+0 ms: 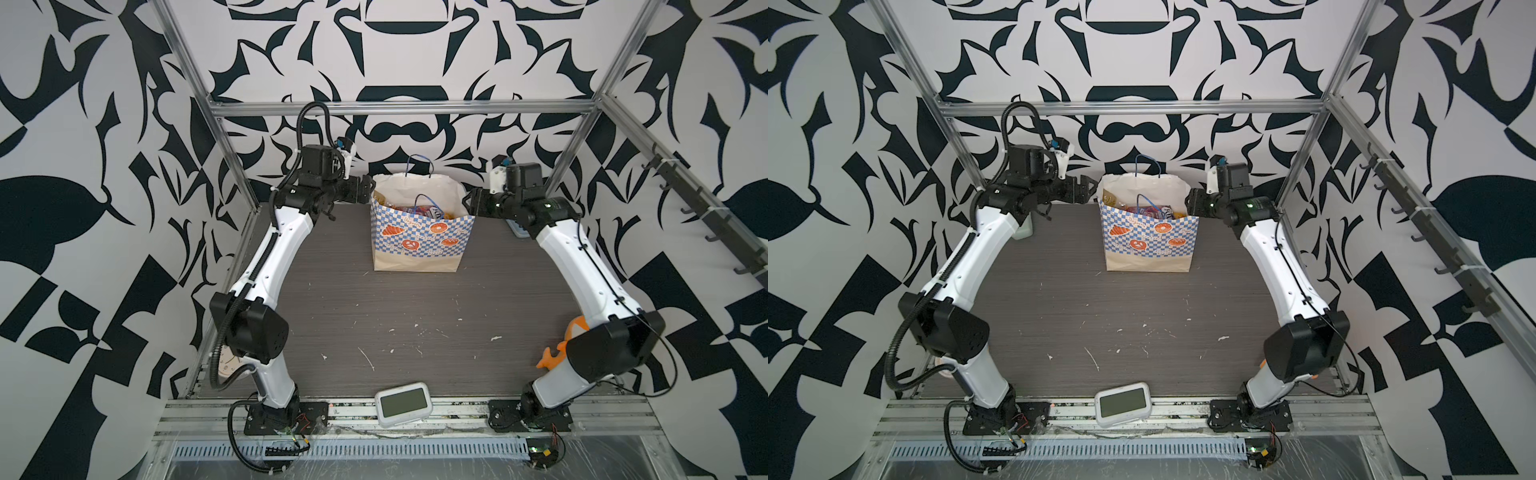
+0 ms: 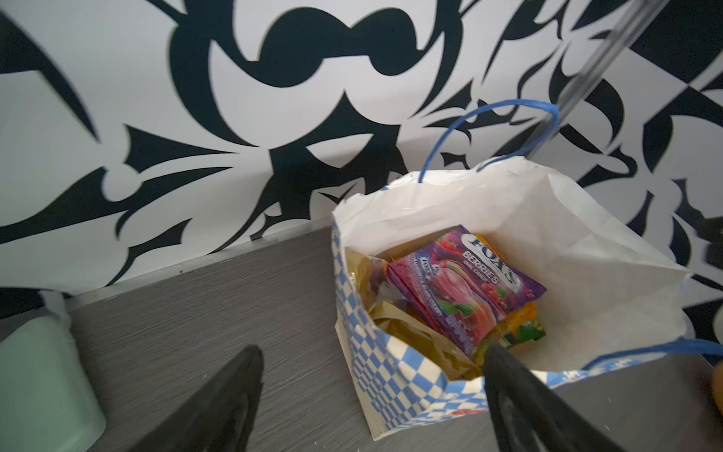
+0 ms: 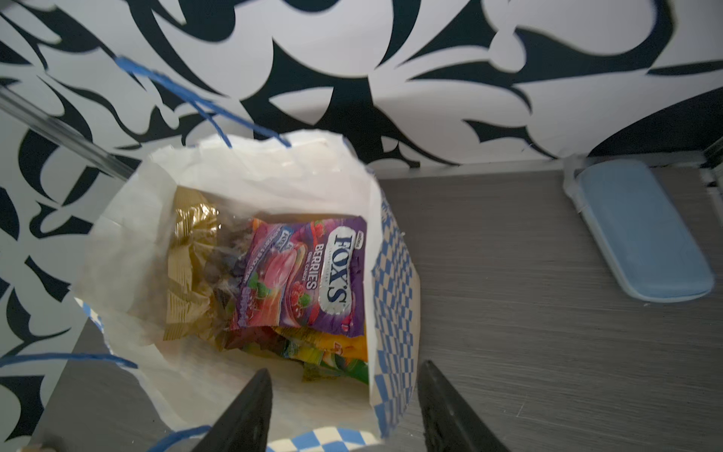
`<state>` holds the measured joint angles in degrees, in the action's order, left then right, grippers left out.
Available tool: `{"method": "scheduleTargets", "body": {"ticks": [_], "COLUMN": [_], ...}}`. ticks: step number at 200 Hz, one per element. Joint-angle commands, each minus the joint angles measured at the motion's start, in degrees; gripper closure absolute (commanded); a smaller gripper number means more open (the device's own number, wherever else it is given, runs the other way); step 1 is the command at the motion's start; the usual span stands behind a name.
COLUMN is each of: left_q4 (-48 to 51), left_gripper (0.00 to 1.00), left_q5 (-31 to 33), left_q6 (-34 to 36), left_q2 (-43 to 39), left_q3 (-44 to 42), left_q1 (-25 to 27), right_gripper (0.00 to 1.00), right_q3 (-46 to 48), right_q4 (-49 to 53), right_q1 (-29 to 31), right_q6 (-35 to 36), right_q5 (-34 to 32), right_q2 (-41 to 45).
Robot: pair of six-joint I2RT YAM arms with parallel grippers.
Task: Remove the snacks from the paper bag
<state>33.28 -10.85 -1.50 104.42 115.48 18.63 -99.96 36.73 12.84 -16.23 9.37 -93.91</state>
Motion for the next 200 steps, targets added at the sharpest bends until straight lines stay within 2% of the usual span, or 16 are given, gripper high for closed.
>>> {"method": "scheduleTargets", "body": {"ticks": [1,39,60,73,113,149,183,200], "left_q4": [8.50,10.50,10.53,11.41,10.79,12.07,12.88,11.61], "left_gripper": [0.11,0.11,0.10,0.11,0.14,0.42,0.78,0.86], "left_q5": [-3.34,-1.44,0.16,1.58,2.45,4.85,6.24,6.28], "left_q6": [4.59,6.49,7.89,8.49,10.47,8.01,4.48,1.41], "left_q2": [5.50,13.53,15.85,17.68,20.63,20.85,16.68,13.74], "left_q3": [8.51,17.56,18.91,20.67,21.58,21.47,16.71,12.96], "left_q1": [0.96,1.64,2.01,2.11,2.10,2.09,2.14,2.17], "right_gripper": [0.39,0.53,0.58,0.66,0.80,0.87,0.90,0.90], "right_q3": [-4.04,-7.49,-9.31,-10.16,-11.07,-11.63,-11.48,-9.27], "right_q4": [2.69,3.11,3.68,3.79,3.16,2.29,2.38,1.35], "right_q1": [0.25,0.95,1.88,2.44,4.25,5.78,6.49,6.82], "right_q6": [0.17,0.84,1.54,1.94,2.07,2.03,1.33,0.59], "right_q5": [-0.58,-1.85,-2.47,-2.42,-2.50,-2.74,-2.77,-3.10], "right_q2": [-1.91,-7.23,-9.29,-10.04,-11.25,-12.32,-11.36,-9.59]}}
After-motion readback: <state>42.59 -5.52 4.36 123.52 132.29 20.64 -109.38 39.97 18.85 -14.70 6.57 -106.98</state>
